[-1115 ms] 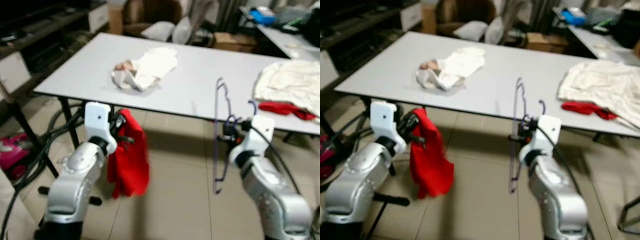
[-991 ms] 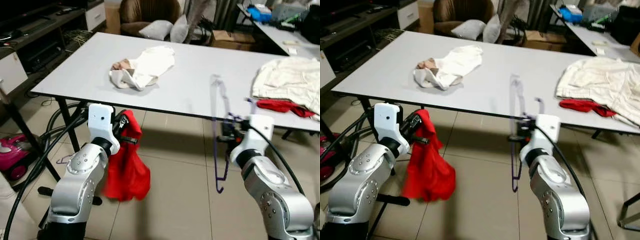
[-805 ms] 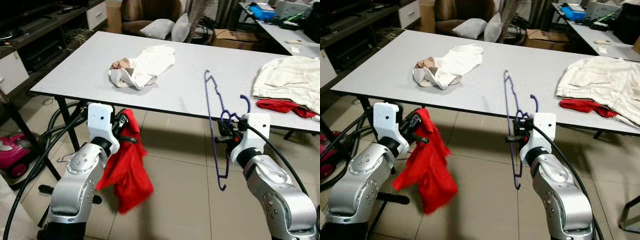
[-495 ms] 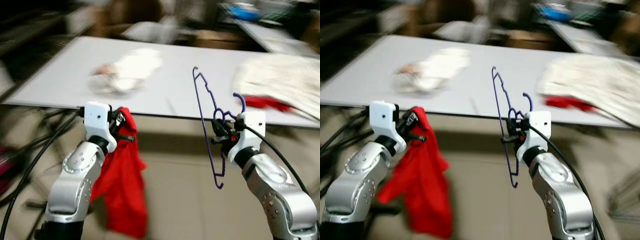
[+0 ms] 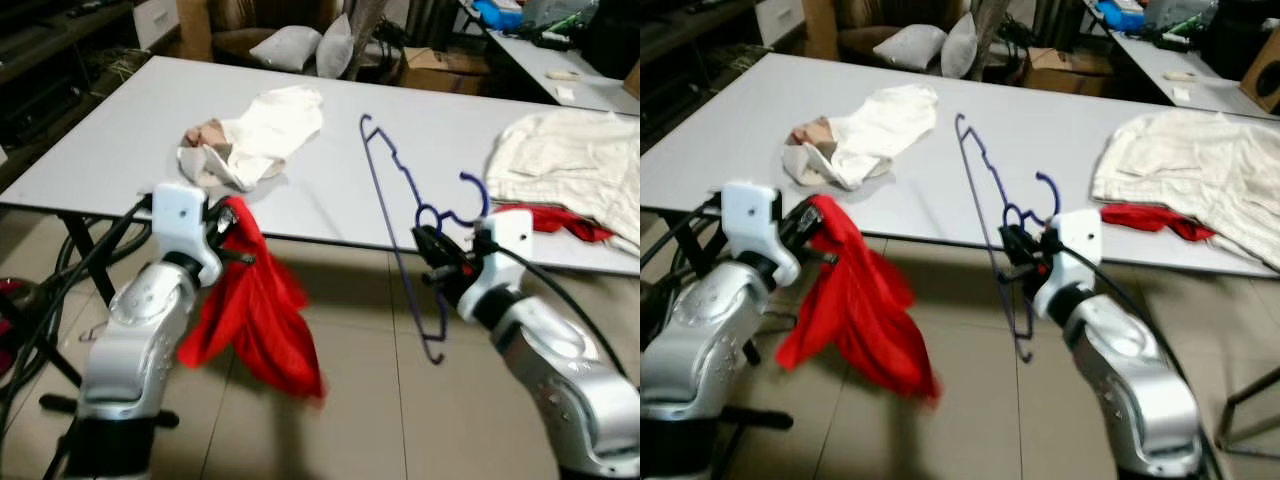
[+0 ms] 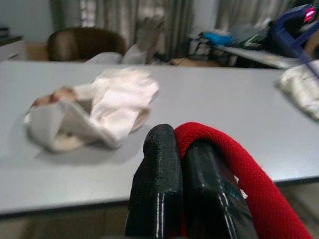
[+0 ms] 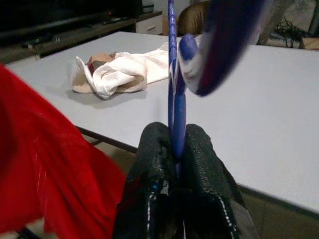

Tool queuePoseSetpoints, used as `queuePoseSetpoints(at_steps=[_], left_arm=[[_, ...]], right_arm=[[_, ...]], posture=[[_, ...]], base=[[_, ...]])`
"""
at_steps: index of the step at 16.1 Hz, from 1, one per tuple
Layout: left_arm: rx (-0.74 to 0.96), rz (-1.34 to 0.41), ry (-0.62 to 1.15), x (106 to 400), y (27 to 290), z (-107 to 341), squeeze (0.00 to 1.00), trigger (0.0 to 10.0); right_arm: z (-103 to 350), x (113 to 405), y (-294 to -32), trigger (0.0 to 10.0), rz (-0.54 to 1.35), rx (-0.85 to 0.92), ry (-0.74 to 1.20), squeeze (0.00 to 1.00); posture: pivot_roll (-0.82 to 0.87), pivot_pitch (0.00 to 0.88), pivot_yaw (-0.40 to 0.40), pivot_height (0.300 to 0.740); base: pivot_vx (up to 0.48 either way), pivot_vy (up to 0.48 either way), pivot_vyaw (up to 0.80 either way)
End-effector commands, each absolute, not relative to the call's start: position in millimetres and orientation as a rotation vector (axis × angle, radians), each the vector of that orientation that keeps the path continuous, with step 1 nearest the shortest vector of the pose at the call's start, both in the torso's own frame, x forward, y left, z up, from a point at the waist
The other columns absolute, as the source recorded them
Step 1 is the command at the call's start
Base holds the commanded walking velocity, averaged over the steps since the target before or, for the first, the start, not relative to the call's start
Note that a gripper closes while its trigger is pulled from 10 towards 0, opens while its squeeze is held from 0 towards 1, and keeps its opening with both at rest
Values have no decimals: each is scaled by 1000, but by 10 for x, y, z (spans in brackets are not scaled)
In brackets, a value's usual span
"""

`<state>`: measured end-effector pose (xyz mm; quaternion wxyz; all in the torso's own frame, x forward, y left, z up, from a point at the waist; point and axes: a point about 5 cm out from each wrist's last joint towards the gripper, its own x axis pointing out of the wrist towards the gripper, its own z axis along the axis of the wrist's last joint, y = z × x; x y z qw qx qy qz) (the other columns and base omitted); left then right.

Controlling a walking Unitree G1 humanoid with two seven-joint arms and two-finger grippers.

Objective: Hang hanger

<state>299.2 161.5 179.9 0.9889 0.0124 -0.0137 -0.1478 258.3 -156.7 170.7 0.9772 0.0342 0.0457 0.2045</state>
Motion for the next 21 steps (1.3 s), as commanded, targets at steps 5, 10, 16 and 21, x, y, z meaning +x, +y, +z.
queuePoseSetpoints(at_steps=[5, 10, 16, 21], left_arm=[[45, -317, -83, 3062, 1639, 1939, 0, 10000], [50, -345, -104, 3097, 1588, 2011, 0, 10000], [84, -549, -228, 3446, 1229, 2533, 0, 10000], [127, -710, -335, 3728, 921, 3043, 0, 10000]], right_arm=[[1801, 2575, -1575, 10000, 473, 47, 56, 0], [1807, 2538, -1548, 10000, 540, 15, 58, 0], [2176, 2075, -2050, 10000, 967, -116, 142, 0], [2073, 1932, -2013, 10000, 1120, -199, 306, 0]], posture=[[29, 0, -74, 740], [35, 0, -71, 740], [55, 0, -53, 740], [46, 0, -25, 740]], base=[[359, 0, 0], [368, 0, 0], [366, 0, 0], [365, 0, 0]])
